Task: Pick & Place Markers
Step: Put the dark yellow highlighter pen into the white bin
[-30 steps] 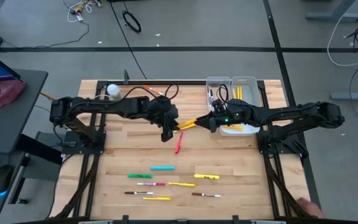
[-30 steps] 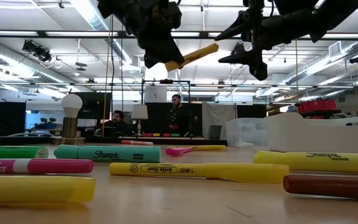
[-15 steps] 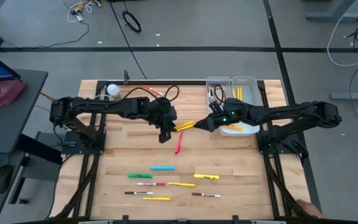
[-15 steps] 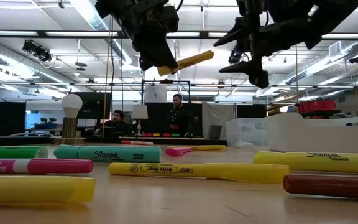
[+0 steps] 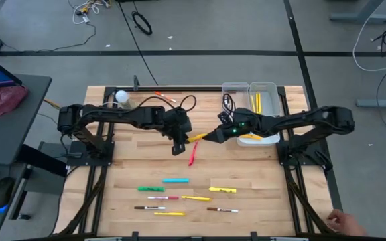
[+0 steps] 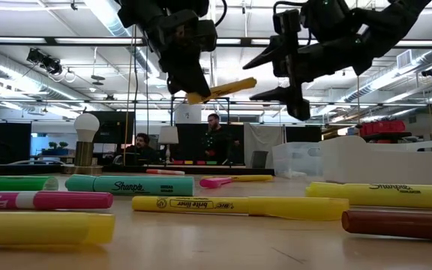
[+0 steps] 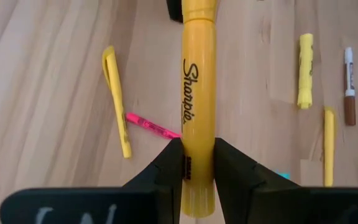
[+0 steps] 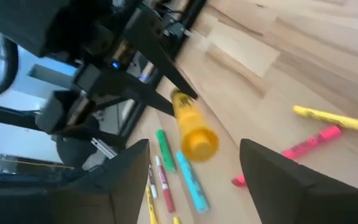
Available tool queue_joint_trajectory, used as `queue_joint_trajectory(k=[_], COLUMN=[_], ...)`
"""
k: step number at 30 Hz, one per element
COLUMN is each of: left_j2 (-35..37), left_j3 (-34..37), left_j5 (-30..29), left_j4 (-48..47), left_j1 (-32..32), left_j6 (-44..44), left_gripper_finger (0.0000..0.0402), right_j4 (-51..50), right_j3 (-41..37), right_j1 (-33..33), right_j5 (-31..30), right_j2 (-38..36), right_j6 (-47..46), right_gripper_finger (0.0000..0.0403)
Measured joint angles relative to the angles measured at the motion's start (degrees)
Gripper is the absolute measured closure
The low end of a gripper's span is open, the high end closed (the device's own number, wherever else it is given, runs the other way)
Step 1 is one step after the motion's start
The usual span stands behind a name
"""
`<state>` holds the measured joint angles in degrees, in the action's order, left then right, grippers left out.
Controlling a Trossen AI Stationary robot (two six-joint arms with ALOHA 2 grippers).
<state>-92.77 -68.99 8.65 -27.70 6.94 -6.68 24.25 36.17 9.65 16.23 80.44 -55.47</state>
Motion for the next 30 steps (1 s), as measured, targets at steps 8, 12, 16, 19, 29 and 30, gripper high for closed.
queue_joint_trajectory(k=[8,12,16,19,29,30], left_j2=[0.0,0.0,0.0,0.0,0.0,0.0], left_j3=[0.0,0.0,0.0,0.0,0.0,0.0], left_j5=[0.0,0.0,0.2,0.2,0.3,0.2], left_j4=[0.2,0.3,0.5,0.5,0.4,0.3], left_j1=[0.0,0.0,0.0,0.0,0.0,0.0], left_j6=[0.0,0.0,0.3,0.3,0.5,0.5], left_gripper_finger=[0.0328,0.0328,0.0328,0.0328,0.0327,0.0326], right_j4=[1.2,2.2,2.8,2.8,1.7,1.7], right_j3=[0.1,0.1,0.1,0.1,0.1,0.1], right_j1=[0.0,0.0,0.0,0.0,0.0,0.0], right_j5=[-0.1,-0.2,-0.3,-0.3,-0.7,-1.0], right_j2=[0.8,0.8,0.8,0.8,0.8,0.8], right_j6=[0.5,1.1,1.1,1.2,2.0,2.2], right_gripper_finger=[0.0225,0.0251,0.0257,0.0256,0.0338,0.0350])
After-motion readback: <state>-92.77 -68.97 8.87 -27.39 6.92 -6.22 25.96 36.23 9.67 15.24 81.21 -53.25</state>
